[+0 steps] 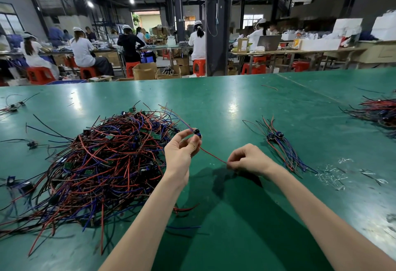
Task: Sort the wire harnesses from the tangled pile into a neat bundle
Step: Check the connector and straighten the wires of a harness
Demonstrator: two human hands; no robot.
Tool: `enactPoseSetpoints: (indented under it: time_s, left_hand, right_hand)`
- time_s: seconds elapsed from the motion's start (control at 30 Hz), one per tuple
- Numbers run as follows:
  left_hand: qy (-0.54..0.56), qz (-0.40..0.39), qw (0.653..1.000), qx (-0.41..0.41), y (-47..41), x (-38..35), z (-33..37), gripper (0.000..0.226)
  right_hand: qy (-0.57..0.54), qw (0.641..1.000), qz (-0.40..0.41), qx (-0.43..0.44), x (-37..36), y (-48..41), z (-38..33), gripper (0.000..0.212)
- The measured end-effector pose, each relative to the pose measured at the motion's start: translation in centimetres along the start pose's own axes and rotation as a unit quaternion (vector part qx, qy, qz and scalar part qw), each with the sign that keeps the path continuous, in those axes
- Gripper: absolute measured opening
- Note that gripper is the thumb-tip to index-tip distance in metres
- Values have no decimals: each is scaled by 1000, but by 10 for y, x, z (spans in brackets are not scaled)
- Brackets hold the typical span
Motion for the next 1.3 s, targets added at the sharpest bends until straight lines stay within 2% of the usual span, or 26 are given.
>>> enactPoseSetpoints:
  time_s: [0.1,0.17,0.23,0.3,0.47,0.63,0.83,1.0,1.13,1.23,1.3]
  left_hand:
    - [-16,3,1000,9,-1,0,-1,18]
    - [-29,-3,999,18,0,-2,-5,19]
    - [-45,-10,999,28,1,-5,-9,18]
    - [-65,-15,997,41,3,-8,-14,16]
    - [-110,-11,992,64,4,-10,-22,12]
    - [-94,-37,986,134,2,-6,-23,8]
    - [-92,-90,974,184,-1,-8,-25,16]
    - [-37,-85,973,211,-2,-2,-25,17]
    - [-17,-90,973,212,-3,1,-24,18]
    - [-13,-88,973,213,-2,0,-24,18]
    - [-12,-86,973,213,-3,0,-24,17]
  right_hand:
    - [-171,979,-102,-30,10,10,-6,7]
    - [-210,971,-113,-13,15,13,-11,18]
    - [-197,977,-82,11,14,11,-18,32]
    - [-225,974,-30,25,7,6,-23,34]
    - [-263,962,64,42,-15,1,-32,10]
    - [-261,960,95,39,-21,1,-34,4]
    - [-304,944,127,5,-15,-3,-31,8]
    - [-363,909,205,-30,22,-14,-23,13]
    - [-356,890,281,-50,73,-26,-12,17]
    - [-344,877,317,-112,108,-28,10,21]
    - [-283,894,299,-175,120,-23,27,20]
Point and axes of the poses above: each hand's wrist, its own y-axis away from the middle knuckle, its own x-axis out of the back of the hand, z = x × y, the point moved 1 cm from there along -y, towards the middle knuckle, and after that the axes turned 13 degrees about x, right-handed, at the moved point
